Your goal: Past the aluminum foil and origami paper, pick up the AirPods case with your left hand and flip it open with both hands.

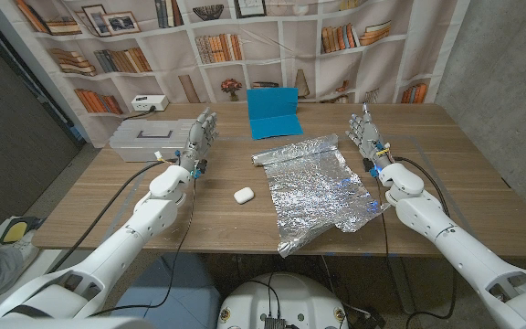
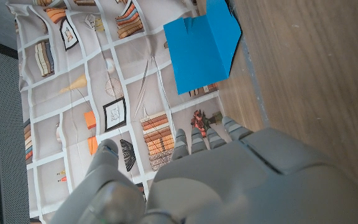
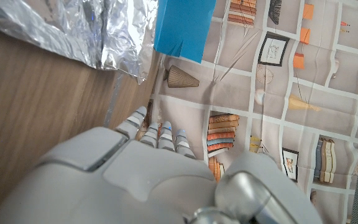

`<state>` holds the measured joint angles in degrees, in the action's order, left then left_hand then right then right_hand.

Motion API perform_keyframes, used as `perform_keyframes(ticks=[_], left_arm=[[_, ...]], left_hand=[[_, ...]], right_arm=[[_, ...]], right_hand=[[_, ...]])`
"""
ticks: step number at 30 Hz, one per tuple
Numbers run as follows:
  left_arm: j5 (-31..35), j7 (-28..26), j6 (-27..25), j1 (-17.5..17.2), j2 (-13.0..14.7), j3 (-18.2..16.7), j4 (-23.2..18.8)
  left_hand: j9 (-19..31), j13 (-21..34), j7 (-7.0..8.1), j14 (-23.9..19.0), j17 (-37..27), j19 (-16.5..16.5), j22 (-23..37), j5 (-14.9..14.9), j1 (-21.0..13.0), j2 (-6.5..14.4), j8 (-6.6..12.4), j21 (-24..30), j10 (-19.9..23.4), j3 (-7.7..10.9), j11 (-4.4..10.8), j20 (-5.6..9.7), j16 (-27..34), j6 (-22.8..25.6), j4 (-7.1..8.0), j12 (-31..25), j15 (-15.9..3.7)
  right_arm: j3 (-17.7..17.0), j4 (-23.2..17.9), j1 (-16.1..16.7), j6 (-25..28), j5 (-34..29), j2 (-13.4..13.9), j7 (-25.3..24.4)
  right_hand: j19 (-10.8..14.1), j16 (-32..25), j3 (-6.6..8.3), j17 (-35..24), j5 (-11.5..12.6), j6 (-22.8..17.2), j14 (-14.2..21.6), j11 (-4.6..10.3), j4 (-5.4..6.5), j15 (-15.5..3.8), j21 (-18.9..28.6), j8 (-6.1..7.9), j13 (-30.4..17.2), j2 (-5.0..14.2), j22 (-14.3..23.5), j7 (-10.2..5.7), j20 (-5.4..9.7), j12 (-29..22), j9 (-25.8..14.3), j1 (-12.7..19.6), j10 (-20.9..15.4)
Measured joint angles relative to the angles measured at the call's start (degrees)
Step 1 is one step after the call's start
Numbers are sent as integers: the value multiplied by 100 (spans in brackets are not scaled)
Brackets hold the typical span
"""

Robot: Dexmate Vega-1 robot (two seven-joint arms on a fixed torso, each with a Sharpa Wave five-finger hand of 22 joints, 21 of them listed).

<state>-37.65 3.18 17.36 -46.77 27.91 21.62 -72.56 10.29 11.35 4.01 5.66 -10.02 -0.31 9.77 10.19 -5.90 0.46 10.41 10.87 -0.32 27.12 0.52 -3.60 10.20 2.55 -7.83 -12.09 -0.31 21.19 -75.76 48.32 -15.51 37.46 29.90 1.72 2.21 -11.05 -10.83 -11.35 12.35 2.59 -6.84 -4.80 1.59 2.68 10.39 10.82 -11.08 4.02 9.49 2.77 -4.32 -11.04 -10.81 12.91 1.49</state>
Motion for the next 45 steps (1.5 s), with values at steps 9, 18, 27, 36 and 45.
perform_keyframes(ticks=[9, 18, 27, 36, 45], left_arm=[[-39, 109, 73, 66, -99, 31, 145], [35, 148, 181, 64, -71, 57, 185], [95, 190, 304, 35, -58, 69, 176], [169, 197, 367, 29, -76, 115, 147], [261, 136, 401, 5, -106, 178, 17]], left_hand=[[0, 0, 1, 0, 1, 0, 0, 0, -1, -1, 0, 0, 0, 0, 0, 0, 0, 2, 0, -22, 0], [-1, -1, 40, -1, 1, 31, 0, 0, -23, -23, 45, 0, 22, 0, 21, 76, 0, 41, 0, -32, 0], [-1, -17, 17, 40, 2, -19, -1, 0, -46, -46, 45, 0, 116, -2, 51, 168, 0, 126, -1, -65, -41], [-11, -17, 8, 40, 2, -20, -1, 0, -46, -46, 45, 0, 116, -18, 51, 167, 0, 135, -16, -65, -41], [-16, -16, 38, 39, 2, -20, -1, 0, -46, -46, 45, 0, 115, -18, 51, 167, 0, 166, -16, -65, -41]], right_arm=[[-19, -86, 35, 75, 38, 44, 0], [-18, -163, 58, 174, 48, 69, -42], [-9, -285, 83, 254, 17, 101, -149], [-48, -341, 108, 254, 40, 121, -158], [-170, -441, 203, 205, 154, 218, -99]], right_hand=[[-32, 0, 0, 1, 0, 0, 0, 0, 0, 0, -1, 0, 0, 0, 0, 0, -31, 0, 0, 0, 0], [-32, 0, 1, 1, 0, 0, 0, 0, 0, 0, -2, 0, 1, 30, -1, 0, -30, 0, 1, 30, 0], [-93, 0, 1, 2, 0, -1, -123, -38, 0, 0, -2, 0, 1, 30, -1, -1, -91, 0, 1, 76, 105], [-139, 0, 26, 2, 0, 31, -143, -50, -25, 20, -2, 0, 1, 30, -1, 31, -92, 1, 2, 76, 154], [-149, 0, 26, 2, 0, 31, -169, -50, -25, -3, -2, 0, 1, 60, -2, 30, -103, 1, 2, 106, 154]])
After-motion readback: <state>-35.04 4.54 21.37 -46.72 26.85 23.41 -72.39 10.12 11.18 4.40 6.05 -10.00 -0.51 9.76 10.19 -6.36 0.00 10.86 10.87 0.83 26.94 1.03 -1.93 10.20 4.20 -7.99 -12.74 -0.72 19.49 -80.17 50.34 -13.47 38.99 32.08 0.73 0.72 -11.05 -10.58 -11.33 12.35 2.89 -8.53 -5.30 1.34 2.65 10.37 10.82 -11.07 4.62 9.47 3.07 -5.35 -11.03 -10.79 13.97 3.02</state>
